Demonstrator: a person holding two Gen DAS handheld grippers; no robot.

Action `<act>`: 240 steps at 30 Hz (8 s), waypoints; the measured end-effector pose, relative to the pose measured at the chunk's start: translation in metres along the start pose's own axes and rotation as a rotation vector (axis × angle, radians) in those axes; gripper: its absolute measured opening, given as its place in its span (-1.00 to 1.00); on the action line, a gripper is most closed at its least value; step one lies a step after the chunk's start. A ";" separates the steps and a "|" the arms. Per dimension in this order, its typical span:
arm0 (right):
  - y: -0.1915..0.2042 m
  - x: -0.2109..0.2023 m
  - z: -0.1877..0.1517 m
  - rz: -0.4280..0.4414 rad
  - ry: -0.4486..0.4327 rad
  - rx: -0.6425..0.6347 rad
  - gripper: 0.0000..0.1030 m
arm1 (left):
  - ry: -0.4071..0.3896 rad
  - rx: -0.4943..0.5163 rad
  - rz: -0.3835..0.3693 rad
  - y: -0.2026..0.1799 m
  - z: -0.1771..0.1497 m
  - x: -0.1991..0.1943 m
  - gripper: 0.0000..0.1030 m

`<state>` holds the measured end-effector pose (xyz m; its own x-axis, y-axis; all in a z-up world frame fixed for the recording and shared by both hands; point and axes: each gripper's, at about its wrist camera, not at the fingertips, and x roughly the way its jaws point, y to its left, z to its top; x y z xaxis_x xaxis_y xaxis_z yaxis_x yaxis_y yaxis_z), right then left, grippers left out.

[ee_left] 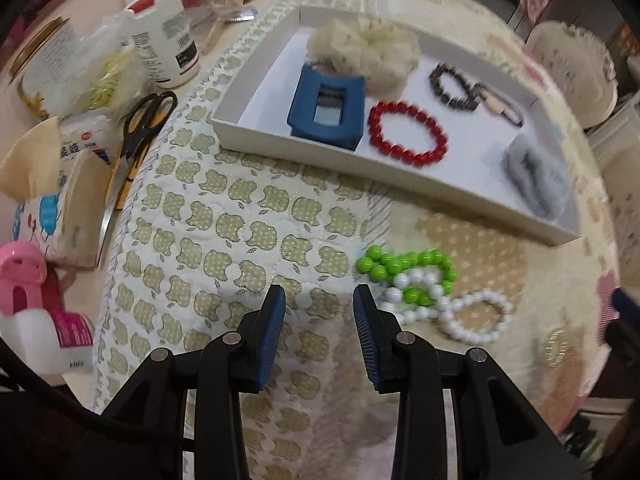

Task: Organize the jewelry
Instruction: 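Withdraw both grippers from the tray toward the green bracelet and gold coil tie, then grasp the green bead bracelet with the left gripper while the right gripper grasps the gold coil hair tie, then carry the green bracelet with the left gripper while the right gripper carries the gold coil tie into the tray, then open the left gripper to drop the green bracelet while the right gripper releases the gold coil tie, then withdraw both grippers from the tray toward the white bead strand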

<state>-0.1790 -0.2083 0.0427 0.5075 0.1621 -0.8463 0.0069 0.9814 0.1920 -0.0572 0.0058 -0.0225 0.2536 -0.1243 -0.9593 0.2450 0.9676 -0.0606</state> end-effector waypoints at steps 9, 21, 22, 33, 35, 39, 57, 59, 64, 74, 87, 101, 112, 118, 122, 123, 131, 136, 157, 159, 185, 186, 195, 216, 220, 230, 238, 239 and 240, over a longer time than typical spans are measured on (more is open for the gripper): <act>-0.013 0.004 0.004 -0.015 0.000 0.048 0.09 | 0.011 0.018 0.021 -0.010 0.023 0.018 -0.50; -0.024 0.007 0.009 -0.024 0.000 0.094 0.10 | 0.030 0.015 -0.061 -0.013 0.045 0.010 -0.50; -0.025 0.007 0.009 -0.025 0.000 0.097 0.10 | 0.030 0.020 -0.069 -0.013 0.045 0.007 -0.50; -0.028 0.004 0.012 -0.024 -0.007 0.101 0.10 | 0.130 0.220 -0.032 -0.057 0.043 0.019 -0.50; -0.031 0.002 0.011 -0.027 -0.010 0.107 0.10 | 0.123 0.236 -0.025 -0.065 0.045 0.020 -0.50; -0.035 -0.001 0.009 -0.027 -0.004 0.111 0.09 | 0.128 0.270 0.007 -0.073 0.049 0.018 -0.50; -0.040 0.012 -0.016 -0.002 0.066 0.101 0.10 | 0.138 0.224 -0.019 -0.074 0.062 0.038 -0.50; -0.038 0.014 -0.021 0.013 0.070 0.091 0.10 | 0.139 0.208 -0.019 -0.071 0.064 0.038 -0.50; -0.030 0.025 -0.035 0.011 0.107 0.034 0.09 | 0.131 0.227 -0.012 -0.071 0.060 0.036 -0.50; -0.020 0.046 -0.051 -0.089 0.116 -0.072 -0.72 | 0.085 0.201 -0.017 -0.059 0.046 0.032 -0.95; -0.024 0.011 -0.020 0.002 0.005 -0.037 -0.81 | 0.004 0.069 -0.142 -0.026 0.049 -0.018 -1.00; -0.010 -0.011 0.025 0.048 -0.085 -0.087 -0.81 | -0.145 0.069 -0.158 -0.039 0.069 -0.087 -1.00; -0.027 -0.007 0.064 0.017 -0.120 -0.056 -0.81 | -0.164 0.123 -0.145 -0.079 0.088 -0.085 -1.00; -0.040 0.003 0.082 0.003 -0.128 -0.029 -0.81 | -0.159 0.161 -0.134 -0.101 0.095 -0.073 -1.00; -0.047 0.011 0.092 0.002 -0.127 -0.011 -0.81 | -0.140 0.180 -0.142 -0.115 0.100 -0.062 -1.00; -0.049 0.014 0.095 0.000 -0.126 -0.006 -0.81 | -0.135 0.186 -0.144 -0.119 0.101 -0.059 -1.00; -0.065 0.035 0.114 -0.005 -0.104 0.028 -0.81 | -0.094 0.201 -0.160 -0.137 0.106 -0.032 -1.00; -0.074 0.051 0.122 0.000 -0.078 0.043 -0.81 | -0.067 0.187 -0.150 -0.133 0.110 -0.014 -1.00; -0.045 0.135 0.162 0.050 0.052 -0.019 -0.81 | -0.051 0.087 -0.057 -0.082 0.109 0.024 -1.00; -0.043 0.144 0.161 0.048 0.068 -0.025 -0.81 | -0.056 0.086 -0.051 -0.081 0.108 0.025 -1.00; -0.040 0.074 0.132 0.011 -0.045 0.045 -0.06 | -0.227 0.074 0.030 -0.079 0.089 -0.019 -0.48; -0.038 0.066 0.129 0.009 -0.057 0.041 -0.06 | -0.238 0.081 0.039 -0.079 0.085 -0.024 -0.48; -0.018 0.015 0.096 0.004 -0.123 0.003 0.01 | -0.302 0.089 0.054 -0.078 0.056 -0.056 -0.48; 0.016 -0.026 0.031 0.031 -0.114 -0.094 0.05 | -0.404 0.040 0.097 -0.069 -0.013 -0.111 -0.48; 0.022 -0.025 0.023 0.040 -0.101 -0.105 0.05 | -0.399 0.030 0.102 -0.063 -0.021 -0.112 -0.48; 0.036 -0.015 0.010 0.050 -0.058 -0.131 0.05 | -0.331 -0.052 0.057 -0.022 -0.035 -0.101 -0.48; 0.043 0.025 0.002 0.056 0.023 -0.132 0.06 | -0.170 -0.151 -0.110 0.011 -0.040 -0.061 -0.48; 0.044 0.031 0.001 0.055 0.032 -0.131 0.06 | -0.154 -0.153 -0.127 0.011 -0.040 -0.056 -0.48; 0.045 0.037 0.001 0.053 0.044 -0.132 0.06 | -0.144 -0.150 -0.143 0.011 -0.038 -0.053 -0.48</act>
<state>-0.1589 -0.1586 0.0203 0.4662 0.2151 -0.8582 -0.1333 0.9760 0.1722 -0.1039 0.0315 0.0170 0.3600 -0.2824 -0.8892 0.1492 0.9582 -0.2439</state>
